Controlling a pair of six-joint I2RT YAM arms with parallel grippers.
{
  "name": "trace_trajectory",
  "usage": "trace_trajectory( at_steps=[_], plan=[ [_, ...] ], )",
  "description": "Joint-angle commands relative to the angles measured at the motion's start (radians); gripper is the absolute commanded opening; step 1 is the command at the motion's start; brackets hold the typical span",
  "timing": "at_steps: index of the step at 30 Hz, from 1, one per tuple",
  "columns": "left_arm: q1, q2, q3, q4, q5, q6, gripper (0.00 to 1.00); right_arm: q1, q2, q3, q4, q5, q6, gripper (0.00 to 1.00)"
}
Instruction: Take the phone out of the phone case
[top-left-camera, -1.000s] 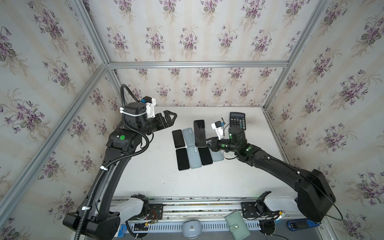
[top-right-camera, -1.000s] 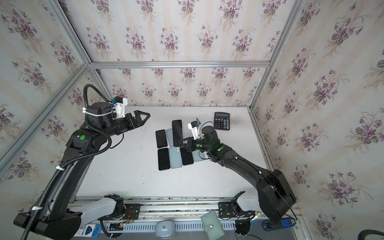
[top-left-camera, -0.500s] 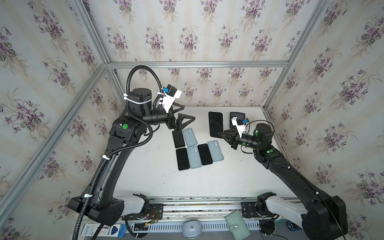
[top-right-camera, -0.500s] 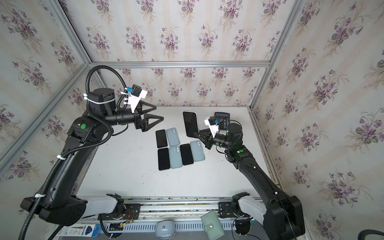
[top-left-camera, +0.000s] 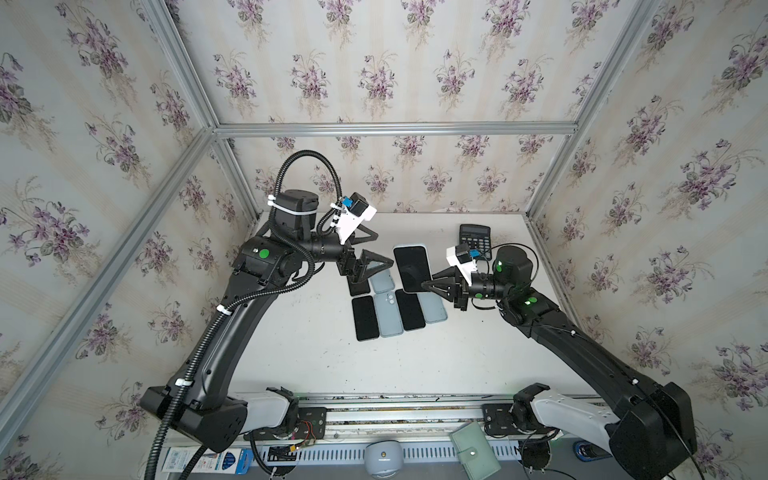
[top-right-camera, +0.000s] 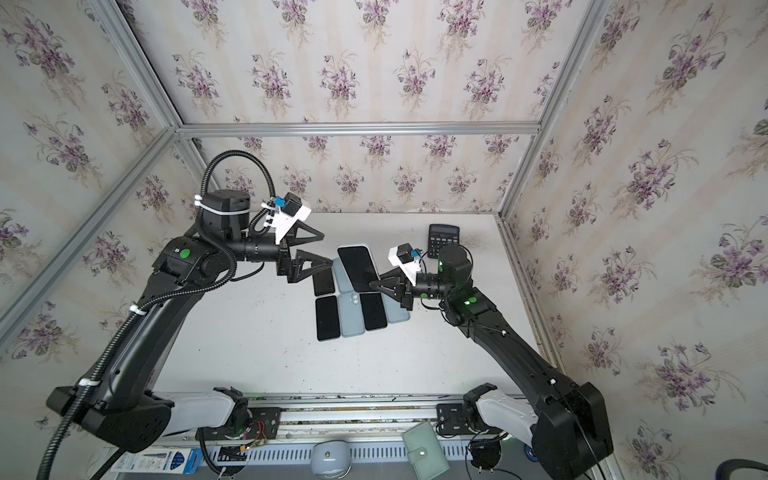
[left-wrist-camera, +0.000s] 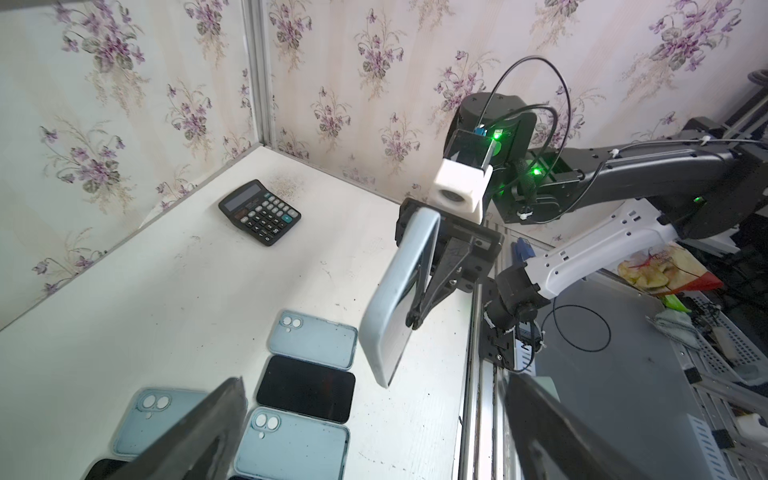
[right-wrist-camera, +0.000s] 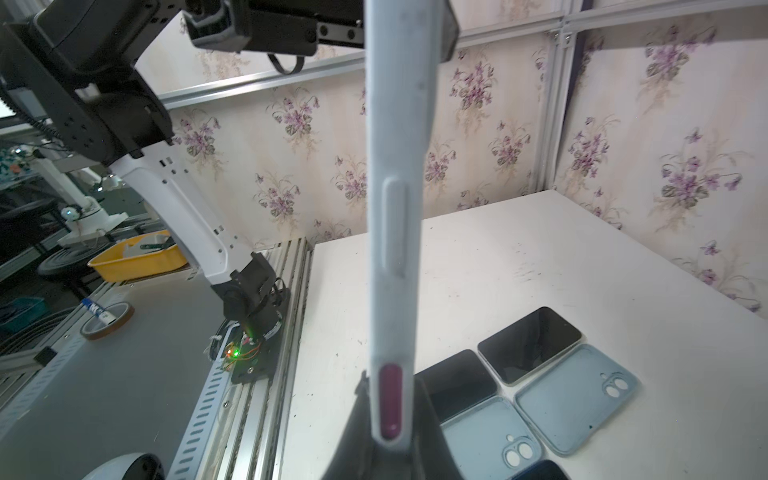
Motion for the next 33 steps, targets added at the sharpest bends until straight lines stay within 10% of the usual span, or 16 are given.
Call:
trace_trajectory(
  at_steps=[1, 33],
  plan=[
    [-0.017, 0.015, 0.001, -0.054, 0.035, 0.060, 0.99, 0.017, -0.006, 0.020, -0.050, -0.010, -0.072, 0.00],
    [-0.077, 0.100, -0.010, -0.159, 0.159, 0.107, 0.07, 0.043, -0.010, 0.017, -0.109, 0.039, -0.113, 0.00]
  ],
)
